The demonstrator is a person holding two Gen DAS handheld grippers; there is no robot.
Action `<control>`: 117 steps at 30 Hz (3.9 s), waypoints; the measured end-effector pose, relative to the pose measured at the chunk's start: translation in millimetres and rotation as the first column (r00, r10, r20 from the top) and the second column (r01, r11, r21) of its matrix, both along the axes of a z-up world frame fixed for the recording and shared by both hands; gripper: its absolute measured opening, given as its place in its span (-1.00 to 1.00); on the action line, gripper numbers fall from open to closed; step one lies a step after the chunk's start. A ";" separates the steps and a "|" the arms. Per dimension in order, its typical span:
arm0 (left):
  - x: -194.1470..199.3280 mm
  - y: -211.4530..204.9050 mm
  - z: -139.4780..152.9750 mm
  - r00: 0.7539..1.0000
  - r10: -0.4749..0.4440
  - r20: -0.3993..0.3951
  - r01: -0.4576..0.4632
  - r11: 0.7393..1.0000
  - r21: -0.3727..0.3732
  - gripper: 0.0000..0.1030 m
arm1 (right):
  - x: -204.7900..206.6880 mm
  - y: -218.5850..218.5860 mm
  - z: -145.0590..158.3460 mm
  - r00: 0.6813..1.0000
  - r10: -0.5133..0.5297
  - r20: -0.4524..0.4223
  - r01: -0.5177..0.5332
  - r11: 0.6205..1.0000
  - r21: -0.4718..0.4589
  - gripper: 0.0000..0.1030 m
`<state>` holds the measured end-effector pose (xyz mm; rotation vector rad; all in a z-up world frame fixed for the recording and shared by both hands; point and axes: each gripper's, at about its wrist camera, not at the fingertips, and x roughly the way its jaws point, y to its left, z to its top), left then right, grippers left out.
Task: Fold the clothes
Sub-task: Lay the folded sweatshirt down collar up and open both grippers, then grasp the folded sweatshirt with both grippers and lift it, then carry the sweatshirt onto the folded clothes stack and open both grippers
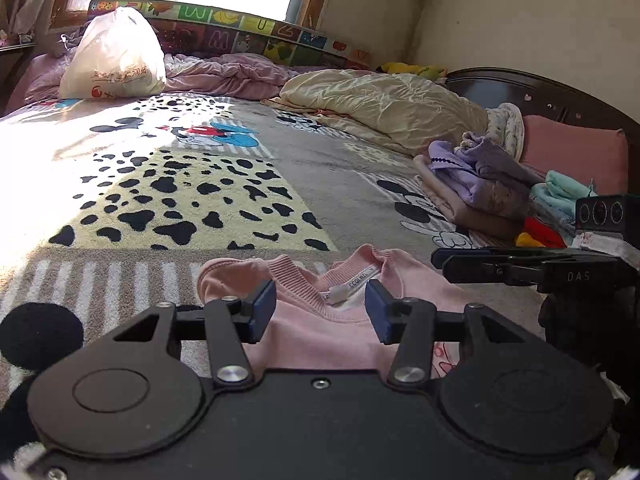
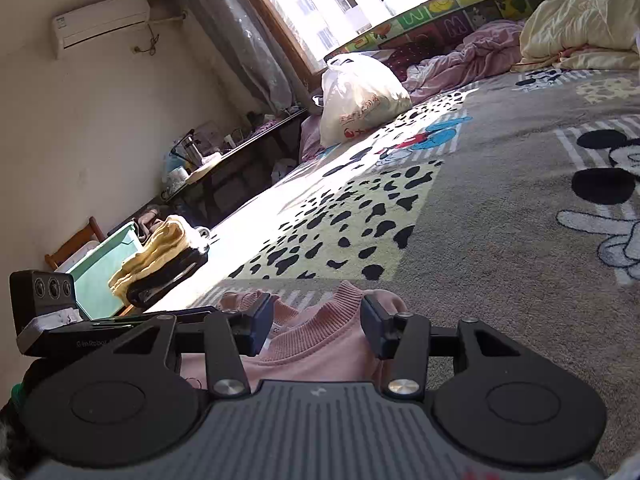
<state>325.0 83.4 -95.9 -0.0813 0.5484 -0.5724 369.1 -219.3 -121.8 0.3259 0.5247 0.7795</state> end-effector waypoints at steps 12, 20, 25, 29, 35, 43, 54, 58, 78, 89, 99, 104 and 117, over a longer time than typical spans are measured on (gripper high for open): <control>-23.0 -25.4 -14.6 0.994 -0.111 0.001 0.109 0.979 0.171 0.03 | -33.0 22.5 4.3 0.977 0.188 0.103 -0.146 0.935 -0.324 -0.09; -20.1 -2.7 -18.3 0.996 -0.082 -0.036 0.084 0.995 0.059 0.11 | -47.6 35.7 -1.6 0.956 0.275 0.098 -0.213 0.887 -0.410 0.09; -10.9 40.1 -1.8 0.989 0.133 0.057 -0.118 0.970 -0.213 0.06 | -40.0 -1.7 12.9 0.992 0.121 0.047 -0.114 0.985 -0.131 0.06; 13.5 36.2 -1.9 0.989 0.130 0.071 -0.108 0.963 -0.248 -0.02 | -27.9 -16.8 9.6 0.999 -0.003 0.039 0.003 1.000 -0.003 0.11; 36.7 18.1 -23.0 0.991 0.107 -0.077 -0.112 0.991 -0.070 -0.05 | 4.2 21.8 -2.5 0.999 0.006 0.042 0.003 0.979 -0.206 0.15; 33.5 14.6 -24.9 0.991 0.111 -0.073 -0.115 0.993 -0.042 0.06 | 28.0 17.3 -12.5 0.999 -0.033 -0.031 0.028 0.985 -0.169 0.19; 2.9 74.0 -32.4 0.891 0.300 -0.341 -0.421 0.826 -0.374 0.26 | -0.9 -22.7 -25.7 0.971 -0.148 -0.188 0.142 0.989 -0.044 0.26; -4.0 71.5 -39.4 0.850 0.257 -0.459 -0.465 0.775 -0.428 0.27 | -14.7 -34.9 -39.9 0.919 -0.154 -0.363 0.210 0.971 0.118 0.45; -29.6 45.1 -33.5 0.850 -0.019 -0.526 -0.415 0.591 -0.692 -0.58 | -19.2 -17.0 -57.1 0.893 -0.077 -0.443 0.253 0.901 0.354 -0.51; -107.5 44.9 -34.5 0.819 0.144 -0.555 -0.477 0.708 -0.521 0.31 | -134.7 -87.5 -41.4 0.885 -0.281 -0.371 0.361 0.917 0.167 0.58; -115.8 17.7 -54.7 0.846 0.107 -0.523 -0.389 0.794 -0.467 -0.33 | -156.5 -64.6 -55.7 0.904 -0.242 -0.351 0.317 0.932 0.176 0.51; -125.6 10.4 -45.1 0.846 0.037 -0.532 -0.393 0.717 -0.576 -0.59 | -147.7 -45.8 -70.0 0.914 -0.195 -0.355 0.287 0.931 0.228 -0.43; -90.1 -134.6 63.9 0.903 -0.281 -0.324 -0.110 0.579 -0.808 -0.59 | -211.4 -180.2 17.2 0.921 -0.323 -0.219 0.390 0.739 0.549 -0.48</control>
